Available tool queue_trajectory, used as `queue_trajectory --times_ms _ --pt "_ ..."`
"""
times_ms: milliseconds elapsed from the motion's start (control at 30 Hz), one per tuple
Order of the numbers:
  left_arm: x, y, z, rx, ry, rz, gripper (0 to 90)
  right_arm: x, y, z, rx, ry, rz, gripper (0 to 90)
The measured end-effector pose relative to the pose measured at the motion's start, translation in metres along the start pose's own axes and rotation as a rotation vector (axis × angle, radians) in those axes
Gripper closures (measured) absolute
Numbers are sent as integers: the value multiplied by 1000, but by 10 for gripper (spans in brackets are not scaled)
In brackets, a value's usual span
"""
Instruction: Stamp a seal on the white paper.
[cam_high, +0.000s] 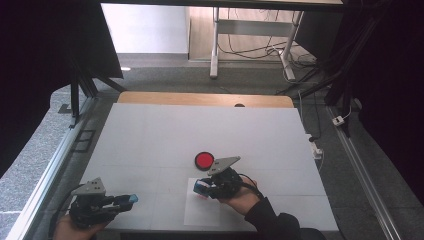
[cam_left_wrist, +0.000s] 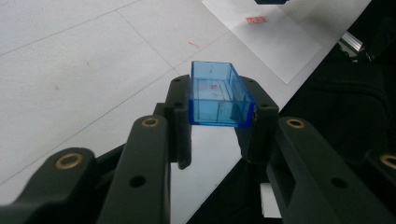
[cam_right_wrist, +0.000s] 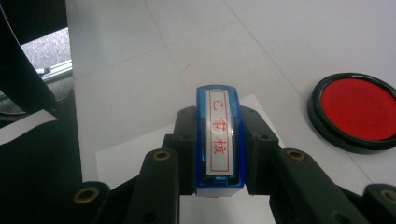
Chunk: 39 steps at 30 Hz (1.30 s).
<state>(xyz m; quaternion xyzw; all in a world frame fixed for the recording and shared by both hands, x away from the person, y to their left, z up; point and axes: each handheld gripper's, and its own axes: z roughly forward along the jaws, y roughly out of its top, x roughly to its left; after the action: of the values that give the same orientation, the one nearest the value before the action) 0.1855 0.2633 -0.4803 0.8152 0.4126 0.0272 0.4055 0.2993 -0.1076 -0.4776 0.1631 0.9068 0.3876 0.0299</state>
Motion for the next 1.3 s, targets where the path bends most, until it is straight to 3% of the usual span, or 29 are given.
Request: queue_trajectory --times_ms 433,767,1000,1300 --pt "2 0 1 8 -23 1 681 1 9 -16 -58 7 -22 707" --pt "0 0 1 9 -33 17 681 2 16 -28 -104 30 7 708" --pt "3 0 0 0 -34 -12 681 0 20 -35 -136 50 20 708" --pt "2 1 0 2 -33 -4 681 1 24 -42 -164 60 21 708"
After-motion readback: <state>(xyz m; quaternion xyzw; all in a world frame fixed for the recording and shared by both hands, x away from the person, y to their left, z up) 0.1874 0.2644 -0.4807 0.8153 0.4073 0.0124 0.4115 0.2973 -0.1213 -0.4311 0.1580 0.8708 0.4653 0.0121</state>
